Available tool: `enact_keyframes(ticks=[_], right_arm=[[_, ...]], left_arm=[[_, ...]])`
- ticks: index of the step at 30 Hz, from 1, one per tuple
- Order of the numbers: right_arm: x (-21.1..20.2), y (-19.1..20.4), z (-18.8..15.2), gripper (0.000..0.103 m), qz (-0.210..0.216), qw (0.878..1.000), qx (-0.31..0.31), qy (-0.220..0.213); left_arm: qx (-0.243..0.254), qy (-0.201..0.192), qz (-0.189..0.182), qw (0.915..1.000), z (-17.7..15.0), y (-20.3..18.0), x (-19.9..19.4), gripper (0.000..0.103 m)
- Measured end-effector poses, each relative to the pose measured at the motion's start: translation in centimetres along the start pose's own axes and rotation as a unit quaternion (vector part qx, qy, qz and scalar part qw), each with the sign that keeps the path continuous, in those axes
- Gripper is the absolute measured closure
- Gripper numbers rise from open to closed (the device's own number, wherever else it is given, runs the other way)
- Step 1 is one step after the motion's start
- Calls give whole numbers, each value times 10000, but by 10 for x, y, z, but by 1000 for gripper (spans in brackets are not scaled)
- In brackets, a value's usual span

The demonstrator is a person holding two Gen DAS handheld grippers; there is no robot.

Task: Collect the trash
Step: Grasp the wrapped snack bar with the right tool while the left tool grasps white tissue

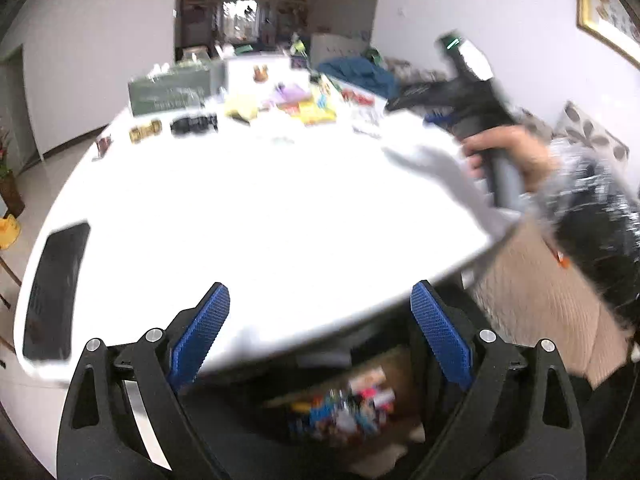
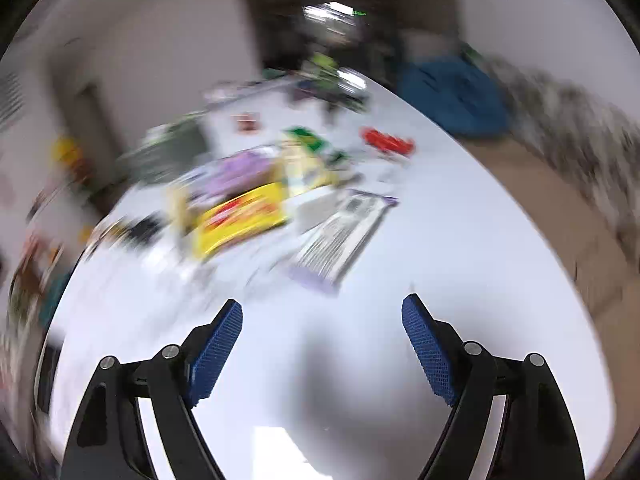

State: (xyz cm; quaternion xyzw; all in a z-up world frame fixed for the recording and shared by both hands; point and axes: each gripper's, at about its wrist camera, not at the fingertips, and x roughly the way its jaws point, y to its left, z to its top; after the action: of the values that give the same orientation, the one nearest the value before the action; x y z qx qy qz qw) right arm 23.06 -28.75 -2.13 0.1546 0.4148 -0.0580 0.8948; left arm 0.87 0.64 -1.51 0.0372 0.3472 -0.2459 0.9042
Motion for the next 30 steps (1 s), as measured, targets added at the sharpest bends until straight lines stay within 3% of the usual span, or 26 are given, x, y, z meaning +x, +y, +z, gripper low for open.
enact_keyframes(ticks=[3, 5, 6, 7, 9, 14, 20, 22, 24, 27, 30], right_arm=[[57, -1, 29, 24, -520, 9967, 393, 474], [79, 9, 37, 25, -1068, 9931, 23, 479], [81, 14, 39, 36, -1231, 9908, -332, 454], [82, 20, 35, 48, -1147, 9912, -531, 405], [73, 21, 28, 51, -1028, 9903, -850, 399], [46, 2, 2, 53, -415, 9913, -1163, 452], [29, -17, -16, 53, -50, 9890, -1395, 485], [25, -19, -20, 53, 12, 9876, -1488, 502], [22, -21, -23, 53, 77, 9871, -1517, 506], [16, -23, -27, 55, 310, 9877, -1448, 499], [1, -22, -39, 56, 656, 9874, -1374, 439]], left_arm=[[-178, -47, 149, 9997, 28, 7, 20, 13], [-290, 17, 237, 9993, 49, 16, 41, 13], [-333, 96, 312, 9989, 61, 22, 54, 13], [-399, 187, 449, 9980, 75, 29, 70, 13], [-414, 300, 576, 9970, 98, 39, 97, 13], [-521, 696, 911, 9920, 149, 43, 184, 13], [-1251, 1173, 1108, 9789, 180, 51, 251, 13], [-1315, 1089, 1500, 9738, 181, 51, 257, 19], [-1143, 1036, 1727, 9728, 178, 45, 252, 49], [-1122, 964, 1308, 9803, 164, 41, 228, 55], [-1032, 423, 1027, 9884, 144, 32, 176, 55]])
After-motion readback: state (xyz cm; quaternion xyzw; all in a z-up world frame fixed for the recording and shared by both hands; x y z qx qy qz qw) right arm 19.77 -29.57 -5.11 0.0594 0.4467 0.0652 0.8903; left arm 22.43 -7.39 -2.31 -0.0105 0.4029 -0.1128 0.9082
